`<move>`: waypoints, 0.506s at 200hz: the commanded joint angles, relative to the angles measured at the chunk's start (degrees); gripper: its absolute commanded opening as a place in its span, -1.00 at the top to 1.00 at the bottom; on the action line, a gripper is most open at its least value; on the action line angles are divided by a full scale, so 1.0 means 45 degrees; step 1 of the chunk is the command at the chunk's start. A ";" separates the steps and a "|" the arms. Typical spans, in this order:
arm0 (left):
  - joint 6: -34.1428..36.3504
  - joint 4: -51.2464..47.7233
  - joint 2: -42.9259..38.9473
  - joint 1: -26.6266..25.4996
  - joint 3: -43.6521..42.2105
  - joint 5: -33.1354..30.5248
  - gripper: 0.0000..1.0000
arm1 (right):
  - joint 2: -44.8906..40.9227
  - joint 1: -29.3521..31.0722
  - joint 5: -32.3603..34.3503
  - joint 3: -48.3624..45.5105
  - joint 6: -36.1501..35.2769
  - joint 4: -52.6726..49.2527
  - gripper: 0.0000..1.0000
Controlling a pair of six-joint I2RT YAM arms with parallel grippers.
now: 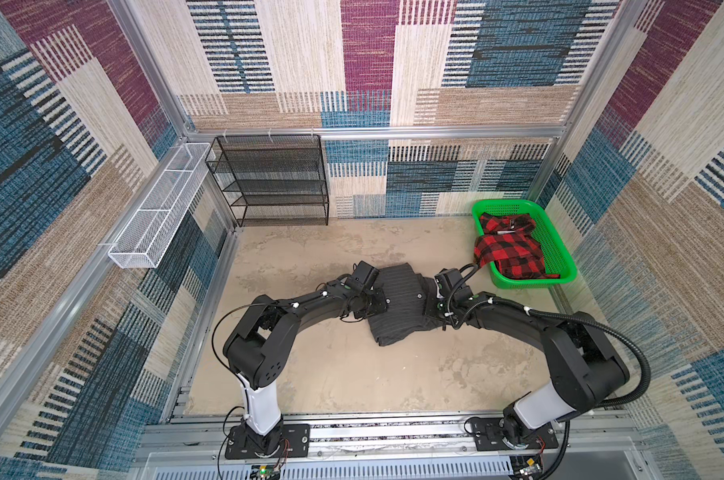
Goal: Fold and stack the long sleeve shirts
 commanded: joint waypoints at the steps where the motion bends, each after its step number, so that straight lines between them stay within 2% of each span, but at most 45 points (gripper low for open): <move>1: -0.0079 -0.1138 0.0133 0.0048 -0.0103 -0.0981 0.20 | 0.0541 -0.0095 0.0896 -0.0108 0.0639 0.0413 0.75; 40: -0.0784 -0.1107 -0.0044 0.0053 -0.1052 -0.1280 0.28 | 0.2241 -0.0187 0.0775 0.0697 0.0121 0.0444 0.74; 86: -0.2017 -0.0617 -0.1598 -0.0187 -0.3245 -0.0987 0.28 | 0.5134 -0.0256 0.0719 0.4062 -0.1942 -0.0555 0.72; 101: -0.2451 -0.0357 -0.2294 -0.0620 -0.3882 -0.0755 0.24 | 0.5742 -0.0256 0.0571 0.5203 -0.2838 -0.0723 0.63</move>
